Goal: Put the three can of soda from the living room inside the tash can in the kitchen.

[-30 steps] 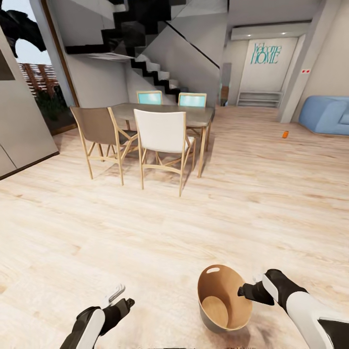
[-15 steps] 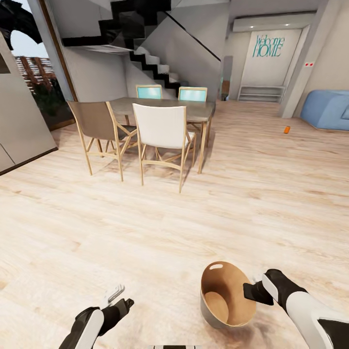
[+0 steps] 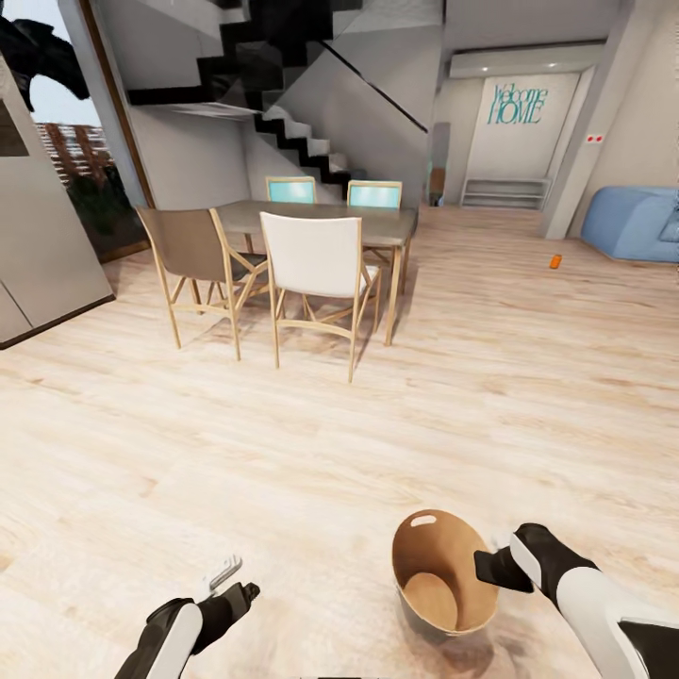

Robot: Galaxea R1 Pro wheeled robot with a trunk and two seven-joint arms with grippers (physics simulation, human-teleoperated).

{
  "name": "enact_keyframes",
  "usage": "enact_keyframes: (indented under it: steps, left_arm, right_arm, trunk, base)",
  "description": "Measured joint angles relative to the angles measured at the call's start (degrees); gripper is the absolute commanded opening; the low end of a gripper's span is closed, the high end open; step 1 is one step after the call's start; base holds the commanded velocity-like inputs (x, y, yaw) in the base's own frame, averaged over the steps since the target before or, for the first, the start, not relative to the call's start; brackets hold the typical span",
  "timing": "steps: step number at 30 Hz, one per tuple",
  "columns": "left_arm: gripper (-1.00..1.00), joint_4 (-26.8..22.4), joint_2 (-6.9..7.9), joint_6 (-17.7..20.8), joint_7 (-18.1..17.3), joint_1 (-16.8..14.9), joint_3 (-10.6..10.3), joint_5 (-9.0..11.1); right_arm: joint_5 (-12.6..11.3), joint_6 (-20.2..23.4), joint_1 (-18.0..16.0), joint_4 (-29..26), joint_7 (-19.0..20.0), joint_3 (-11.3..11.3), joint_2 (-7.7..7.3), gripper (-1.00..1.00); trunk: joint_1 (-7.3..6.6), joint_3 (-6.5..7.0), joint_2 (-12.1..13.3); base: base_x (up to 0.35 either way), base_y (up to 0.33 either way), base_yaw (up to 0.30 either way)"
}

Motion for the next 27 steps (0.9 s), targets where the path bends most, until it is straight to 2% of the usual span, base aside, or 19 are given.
enact_keyframes:
  steps: [4, 7, 8, 10, 12, 15, 19, 21, 22, 23, 24, 25, 27]
  left_arm:
    - [1.00, 0.00, -0.02, -0.03, 0.04, 0.00, -0.09, -0.05]
    - [1.00, 0.00, -0.03, -0.01, -0.01, 0.00, -0.16, -0.02]
    - [1.00, -0.02, -0.70, 0.14, -0.10, 0.01, -2.43, 0.23]
    - [1.00, -0.01, -0.74, 0.15, -0.09, 0.00, -3.06, 0.14]
    - [1.00, 0.00, -0.69, 0.12, -0.07, 0.00, -3.41, 0.22]
    - [1.00, 0.02, -0.67, 0.11, -0.05, 0.00, -3.52, 0.25]
    - [1.00, 0.04, -0.71, 0.06, -0.02, 0.00, -3.56, 0.25]
    - [1.00, -0.14, -0.98, 0.16, -0.04, -0.38, -3.56, 0.45]
    - [1.00, -0.13, -1.19, 0.18, -0.02, -0.87, -3.56, 0.48]
    - [1.00, 0.01, -1.86, 0.29, 0.14, -2.41, -3.58, 0.50]
    - [1.00, 2.85, -3.47, 0.48, 0.46, -6.88, -3.73, 0.48]
    - [1.00, 3.92, -3.78, 0.46, 0.44, -8.75, -3.75, 0.37]
    - [1.00, 8.76, -4.31, -0.10, 0.17, -12.76, -3.78, 0.40]
  right_arm:
    - [1.10, -0.71, 0.01, -0.22, 0.34, 0.75, -0.02, -1.00]
    - [0.71, -0.94, -0.01, -1.39, 1.61, 0.63, -0.08, -1.00]
    - [-0.18, -0.11, 0.10, -2.88, 1.49, 0.68, -0.27, -1.00]
    - [1.19, -0.17, 0.05, -6.89, 1.32, 0.18, -0.31, -1.00]
    - [-0.83, 0.05, 0.11, -6.81, 1.52, 0.32, -0.32, -1.00]
    - [0.91, 0.44, 0.10, -6.90, 1.34, 0.48, -0.42, -1.00]
    - [-0.16, 3.35, 0.06, -7.21, 1.45, 0.16, -0.65, -1.00]
    - [0.75, 3.80, 0.02, -8.76, 1.36, 0.27, -1.04, -1.00]
    - [1.26, 3.85, -0.02, -9.57, 1.31, 0.08, -1.26, -1.00]
    - [0.46, 4.20, 0.03, -10.52, 1.39, 0.26, -1.81, -1.00]
    - [-1.67, 7.51, 0.00, -12.92, 1.70, 0.15, -3.38, -1.00]
    - [-0.15, 8.30, -0.11, -14.55, 1.65, -0.29, -4.02, -1.00]
    - [1.71, 14.48, -0.11, -16.55, 2.65, 0.23, -5.56, -1.00]
  trunk:
    - [-0.10, 0.88, 0.05]
    - [-0.18, 1.55, 0.09]
    - [-0.20, 1.77, 0.11]
    - [-0.26, 2.22, 0.13]
    - [-0.31, 2.65, 0.16]
    - [-0.39, 3.32, 0.20]
    - [-0.49, 4.21, 0.25]
    - [-0.54, 4.65, 0.28]
    - [-0.57, 4.88, 0.29]
    - [-0.59, 5.10, 0.31]
    - [-0.62, 5.32, 0.33]
    - [-0.66, 5.56, 0.33]
    - [-0.70, 5.98, 0.36]
  base:
    - [0.000, 0.000, 0.000]
    - [0.000, 0.000, 0.000]
    - [0.000, 0.000, 0.000]
    - [0.000, 0.000, 0.000]
    - [0.000, 0.000, 0.000]
    - [0.000, 0.000, 0.000]
    - [0.000, 0.000, -0.082]
    - [0.000, 0.000, -0.233]
    - [0.000, 0.000, -0.260]
    - [0.000, 0.000, -0.283]
    - [0.000, 0.000, -0.286]
    - [0.000, 0.000, -0.289]
    - [0.000, 0.000, -0.292]
